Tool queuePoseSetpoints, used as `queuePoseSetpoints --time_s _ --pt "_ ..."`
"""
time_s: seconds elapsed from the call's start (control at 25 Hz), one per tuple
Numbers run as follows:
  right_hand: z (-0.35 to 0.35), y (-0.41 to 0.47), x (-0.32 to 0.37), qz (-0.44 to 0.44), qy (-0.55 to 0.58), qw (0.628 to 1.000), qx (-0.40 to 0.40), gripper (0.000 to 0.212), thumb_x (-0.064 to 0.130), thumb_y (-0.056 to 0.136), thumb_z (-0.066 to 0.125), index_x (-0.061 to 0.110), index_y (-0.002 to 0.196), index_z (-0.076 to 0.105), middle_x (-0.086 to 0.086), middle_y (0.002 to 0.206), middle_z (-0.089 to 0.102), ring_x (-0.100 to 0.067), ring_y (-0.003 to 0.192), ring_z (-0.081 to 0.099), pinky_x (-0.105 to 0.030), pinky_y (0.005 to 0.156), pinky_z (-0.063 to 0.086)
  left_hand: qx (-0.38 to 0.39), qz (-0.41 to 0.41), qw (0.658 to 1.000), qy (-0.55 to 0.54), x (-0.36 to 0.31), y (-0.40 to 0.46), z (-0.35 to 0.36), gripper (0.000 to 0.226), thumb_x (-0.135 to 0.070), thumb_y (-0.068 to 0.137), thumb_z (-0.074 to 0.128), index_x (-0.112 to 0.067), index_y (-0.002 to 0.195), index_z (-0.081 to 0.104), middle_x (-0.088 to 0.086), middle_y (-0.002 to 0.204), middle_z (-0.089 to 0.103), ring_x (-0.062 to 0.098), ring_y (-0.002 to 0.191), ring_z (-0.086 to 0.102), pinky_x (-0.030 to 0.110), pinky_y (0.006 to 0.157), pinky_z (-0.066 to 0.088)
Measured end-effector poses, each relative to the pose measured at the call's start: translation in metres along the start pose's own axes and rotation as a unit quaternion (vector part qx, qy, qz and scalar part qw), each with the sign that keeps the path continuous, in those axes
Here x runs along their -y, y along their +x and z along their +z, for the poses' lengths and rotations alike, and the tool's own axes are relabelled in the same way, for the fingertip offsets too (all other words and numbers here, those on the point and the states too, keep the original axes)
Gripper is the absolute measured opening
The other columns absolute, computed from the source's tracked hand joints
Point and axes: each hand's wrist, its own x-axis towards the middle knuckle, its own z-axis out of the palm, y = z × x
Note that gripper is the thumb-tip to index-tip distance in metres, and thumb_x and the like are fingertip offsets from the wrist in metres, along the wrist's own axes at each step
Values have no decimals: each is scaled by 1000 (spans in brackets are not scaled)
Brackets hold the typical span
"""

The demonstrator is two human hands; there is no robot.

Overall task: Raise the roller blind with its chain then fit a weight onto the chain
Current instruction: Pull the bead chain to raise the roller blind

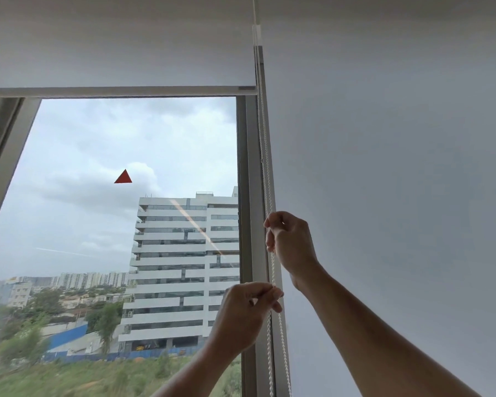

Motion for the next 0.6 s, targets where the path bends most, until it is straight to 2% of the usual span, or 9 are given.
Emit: queuePoseSetpoints --time_s 0.04,0.16,0.28,0.36,0.44,0.52,0.6 --pt "-1 -2 0 -13 -12 1000 -1 33 7 100 46 20 76 64 3 55 59 0 43 54 -18 53 49 8 4 1000 -3 0 0 -3 25 -51 87 62 -36 72 75 -18 76 76 -1 69 65 25 69 49" --pt "-4 -10 0 -46 -39 998 5 32 10 101 46 20 75 63 3 57 60 -1 46 56 -19 55 52 21 23 999 -38 4 0 -15 54 -85 73 41 -44 86 75 -20 93 76 -2 89 68 27 78 49" --pt "-5 -22 -7 -54 -40 998 10 32 11 102 47 17 75 63 4 57 60 -1 48 57 -19 54 52 -9 26 991 -133 5 11 -25 79 -93 67 30 -38 104 73 -10 100 77 5 96 68 26 75 43" --pt "-6 -31 -12 -51 -32 998 18 33 10 102 46 17 74 62 3 53 59 -3 45 56 -19 51 51 -38 28 987 -150 -1 21 -29 86 -94 65 29 -32 105 73 -4 98 77 6 92 68 26 74 45" --pt "-5 -41 -17 -49 -25 998 21 35 9 102 46 20 73 62 4 52 59 -5 45 56 -19 50 52 -66 22 991 -118 -13 34 -31 67 -88 71 33 -38 95 71 -6 94 76 4 88 68 30 79 51" --pt "-2 -53 -23 -38 -17 999 28 36 12 102 47 23 71 61 3 50 60 -5 45 56 -18 50 51 -67 20 994 -81 -29 48 -31 40 -70 82 39 -41 90 67 -9 93 74 4 88 68 34 82 54" --pt "0 -67 -33 -16 -15 999 40 38 14 102 47 22 68 59 1 50 61 -7 45 54 -19 49 47 -69 26 993 -91 -41 62 -29 29 -57 86 45 -39 90 67 -7 89 75 2 82 69 22 72 54"
